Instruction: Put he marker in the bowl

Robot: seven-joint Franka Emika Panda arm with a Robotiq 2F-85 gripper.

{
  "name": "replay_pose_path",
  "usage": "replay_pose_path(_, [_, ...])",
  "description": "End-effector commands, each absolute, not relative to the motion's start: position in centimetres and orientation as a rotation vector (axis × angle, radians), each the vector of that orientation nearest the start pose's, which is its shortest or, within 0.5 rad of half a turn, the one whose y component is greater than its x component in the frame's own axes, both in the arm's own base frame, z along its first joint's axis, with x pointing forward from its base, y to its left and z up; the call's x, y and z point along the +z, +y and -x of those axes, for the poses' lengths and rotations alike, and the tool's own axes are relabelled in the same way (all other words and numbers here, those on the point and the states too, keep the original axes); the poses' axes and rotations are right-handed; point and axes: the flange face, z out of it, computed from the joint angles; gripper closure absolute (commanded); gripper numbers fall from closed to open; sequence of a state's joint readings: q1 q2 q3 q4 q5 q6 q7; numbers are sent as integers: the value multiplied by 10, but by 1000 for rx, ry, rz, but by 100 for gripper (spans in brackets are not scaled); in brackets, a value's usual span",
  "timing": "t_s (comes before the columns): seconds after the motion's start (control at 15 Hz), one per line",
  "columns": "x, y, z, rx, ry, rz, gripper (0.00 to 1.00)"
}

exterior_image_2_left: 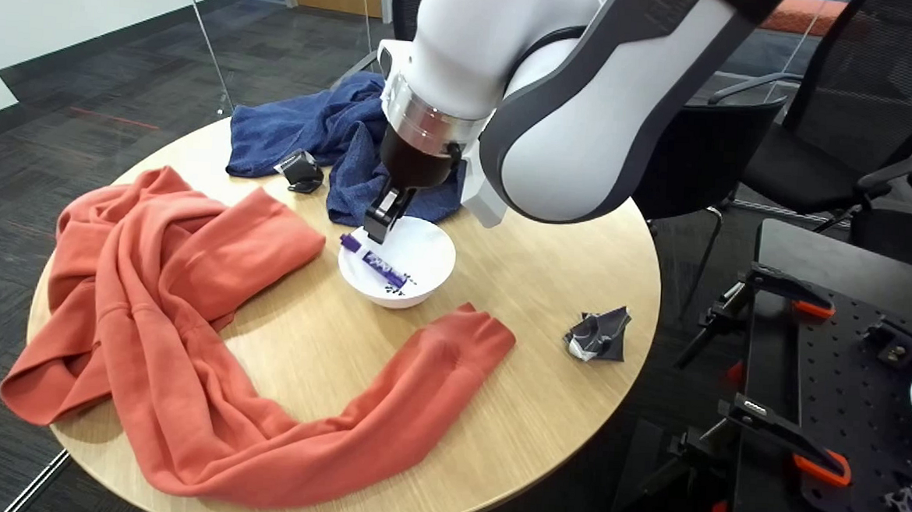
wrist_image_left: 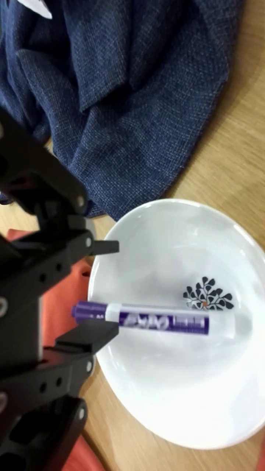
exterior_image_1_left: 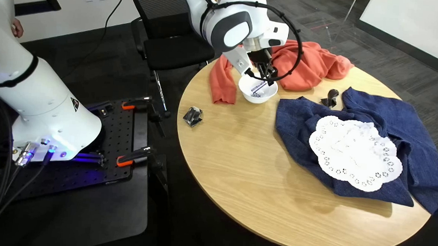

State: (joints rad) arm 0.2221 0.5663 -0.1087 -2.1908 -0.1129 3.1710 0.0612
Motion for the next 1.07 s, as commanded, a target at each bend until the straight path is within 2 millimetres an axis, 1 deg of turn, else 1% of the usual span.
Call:
replay_pose_path(0.0, [183,78,-580,-722,-303,3077,17])
replay_pose_path(0.07, [189,78,-579,-734,-297,3071,11])
replay_pose_path(0.13, [194,77,-578,-743,-286,3071,2])
replay_pose_path(0.2, [200,77,-577,-753,-284,3064,0])
replay_pose_path(0.47, [221,76,-576,-792,-281,3039,0])
replay_pose_path(0.6, [227,78,-575,-795,-288,3028,0])
replay_pose_path(0.67, [215,80,-586,-777,-283,3046,0])
replay_pose_path(0.8, [219,80,-584,-781,-281,3039,0])
replay_pose_path(1.0, [220,80,-582,-778,-277,3038,0])
